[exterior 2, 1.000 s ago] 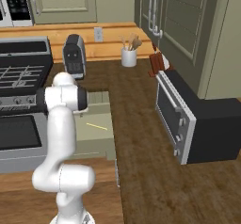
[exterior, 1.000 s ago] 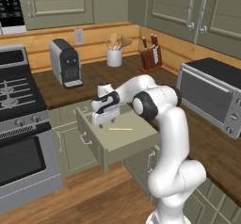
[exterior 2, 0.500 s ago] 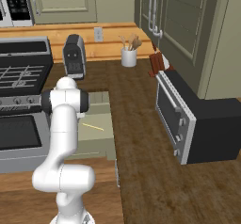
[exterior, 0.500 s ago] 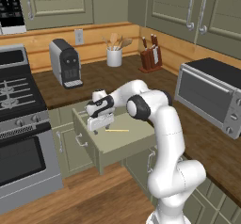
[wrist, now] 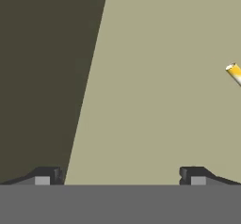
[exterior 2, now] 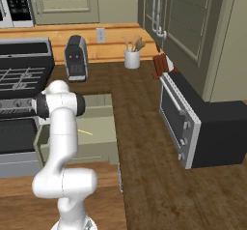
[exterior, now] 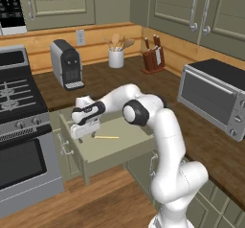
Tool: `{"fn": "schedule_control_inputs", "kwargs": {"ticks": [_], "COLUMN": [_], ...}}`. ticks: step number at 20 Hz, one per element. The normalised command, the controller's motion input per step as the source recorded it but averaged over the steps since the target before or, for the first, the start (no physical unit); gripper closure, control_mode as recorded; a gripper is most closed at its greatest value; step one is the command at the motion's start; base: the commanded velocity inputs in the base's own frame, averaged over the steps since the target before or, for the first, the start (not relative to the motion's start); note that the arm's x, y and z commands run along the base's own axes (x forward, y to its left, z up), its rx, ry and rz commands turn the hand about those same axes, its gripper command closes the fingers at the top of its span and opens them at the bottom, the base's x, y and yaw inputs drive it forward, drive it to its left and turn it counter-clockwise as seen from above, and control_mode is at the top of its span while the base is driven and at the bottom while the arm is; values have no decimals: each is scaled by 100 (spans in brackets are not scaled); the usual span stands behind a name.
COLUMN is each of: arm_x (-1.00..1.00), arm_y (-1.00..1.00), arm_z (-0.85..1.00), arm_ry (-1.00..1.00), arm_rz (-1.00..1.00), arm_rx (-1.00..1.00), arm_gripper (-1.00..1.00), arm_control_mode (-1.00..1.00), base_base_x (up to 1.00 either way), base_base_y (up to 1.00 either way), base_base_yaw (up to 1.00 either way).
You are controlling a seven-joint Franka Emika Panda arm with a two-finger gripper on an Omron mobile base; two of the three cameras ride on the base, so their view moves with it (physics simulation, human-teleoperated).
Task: Take a straw from the drawer in front and place it inside the glass cup on the dining counter.
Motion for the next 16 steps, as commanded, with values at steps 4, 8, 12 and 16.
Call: {"fn": "schedule_control_inputs", "kwargs": {"ticks": [4, 8, 12, 16], "arm_x": [-7, 2, 16, 20], "arm_y": [-83, -80, -56, -30], "arm_z": [11, -4, -11, -25], "arm_ry": [-25, -18, -6, 0], "arm_rz": [0, 2, 6, 6], "arm_rx": [-15, -9, -1, 0], "arm_gripper": [-100, -100, -100, -100], "arm_control_mode": [-100, -100, -100, -100], "base_base_x": [0, 0, 0, 0], "base_base_y": [0, 0, 0, 0], "base_base_yaw": [0, 0, 0, 0]}}
